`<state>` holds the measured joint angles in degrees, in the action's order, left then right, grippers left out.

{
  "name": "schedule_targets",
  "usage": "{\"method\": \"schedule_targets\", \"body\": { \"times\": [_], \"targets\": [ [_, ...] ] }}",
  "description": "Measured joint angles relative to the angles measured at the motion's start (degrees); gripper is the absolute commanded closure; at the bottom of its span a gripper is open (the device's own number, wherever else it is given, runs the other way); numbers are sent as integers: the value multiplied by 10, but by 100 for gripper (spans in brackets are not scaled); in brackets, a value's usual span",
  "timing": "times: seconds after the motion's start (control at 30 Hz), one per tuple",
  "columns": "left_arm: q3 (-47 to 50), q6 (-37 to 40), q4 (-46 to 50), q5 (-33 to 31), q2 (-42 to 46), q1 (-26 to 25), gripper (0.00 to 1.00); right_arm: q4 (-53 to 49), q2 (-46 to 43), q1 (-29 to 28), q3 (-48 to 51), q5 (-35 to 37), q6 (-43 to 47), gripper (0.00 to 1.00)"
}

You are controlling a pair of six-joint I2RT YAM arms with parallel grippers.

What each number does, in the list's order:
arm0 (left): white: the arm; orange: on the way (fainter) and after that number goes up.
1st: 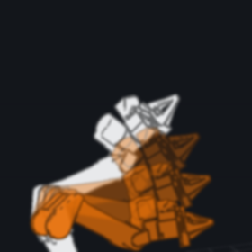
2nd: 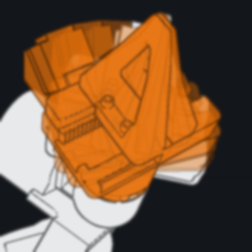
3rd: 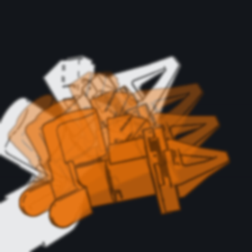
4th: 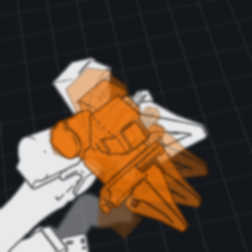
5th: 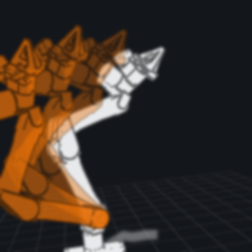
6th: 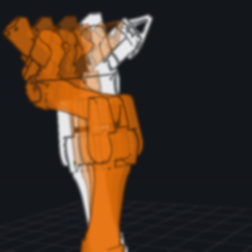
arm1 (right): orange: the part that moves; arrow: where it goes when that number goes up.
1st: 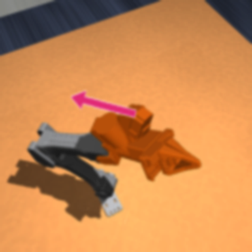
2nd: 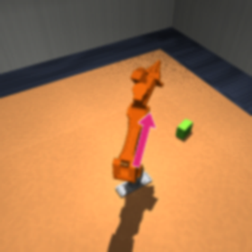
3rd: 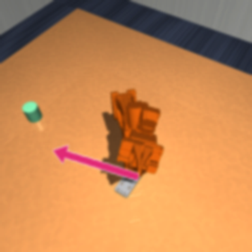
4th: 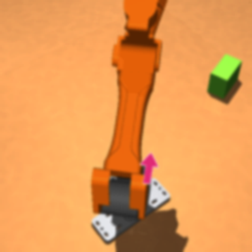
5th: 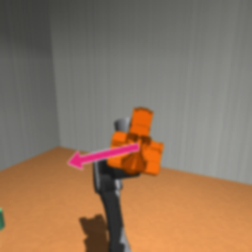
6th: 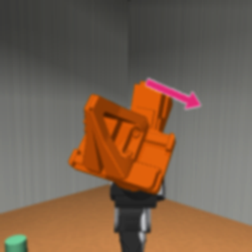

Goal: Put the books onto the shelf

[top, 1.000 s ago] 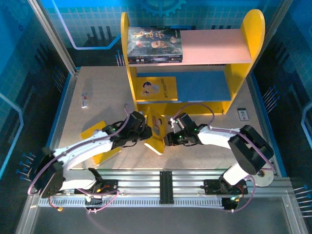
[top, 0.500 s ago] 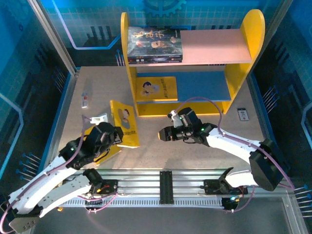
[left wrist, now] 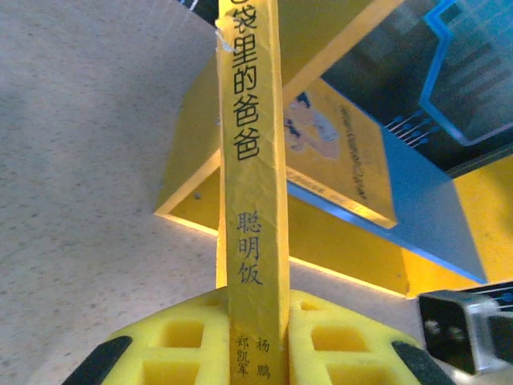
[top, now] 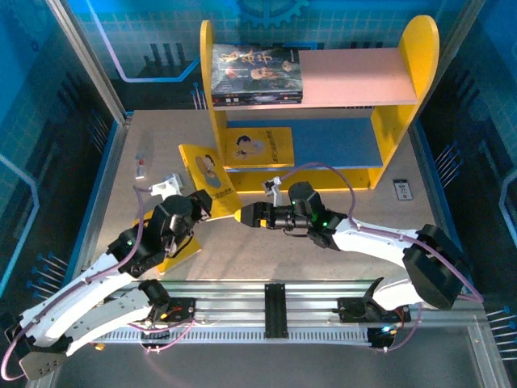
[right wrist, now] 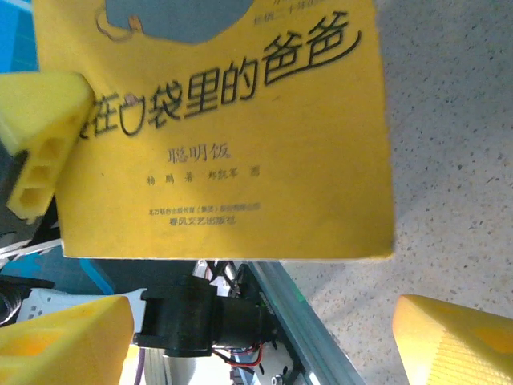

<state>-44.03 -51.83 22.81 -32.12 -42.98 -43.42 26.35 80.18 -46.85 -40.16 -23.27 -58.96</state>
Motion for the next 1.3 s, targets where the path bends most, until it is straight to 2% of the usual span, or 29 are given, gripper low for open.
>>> {"method": "schedule_targets", "body": {
  "times": [0.27,0.5,0.83,1.03,1.3],
  "targets": [
    [9,-7,-89,-10,-33,-34,100,19,0,0,26,14,-31,9],
    [19,-8,-120,-47,-39,-65,100,54,-11,2,46,18,-61,8],
    [42,-24,-113,-182,4,-174,100,68,-112,11,83,27,-107,4],
    [85,-43,-151,-247,-22,-221,100,113,-92,-10,126,56,-162,4],
    [92,-43,-226,-273,-67,-239,100,201,-41,-44,157,96,-229,4]
  ]
}}
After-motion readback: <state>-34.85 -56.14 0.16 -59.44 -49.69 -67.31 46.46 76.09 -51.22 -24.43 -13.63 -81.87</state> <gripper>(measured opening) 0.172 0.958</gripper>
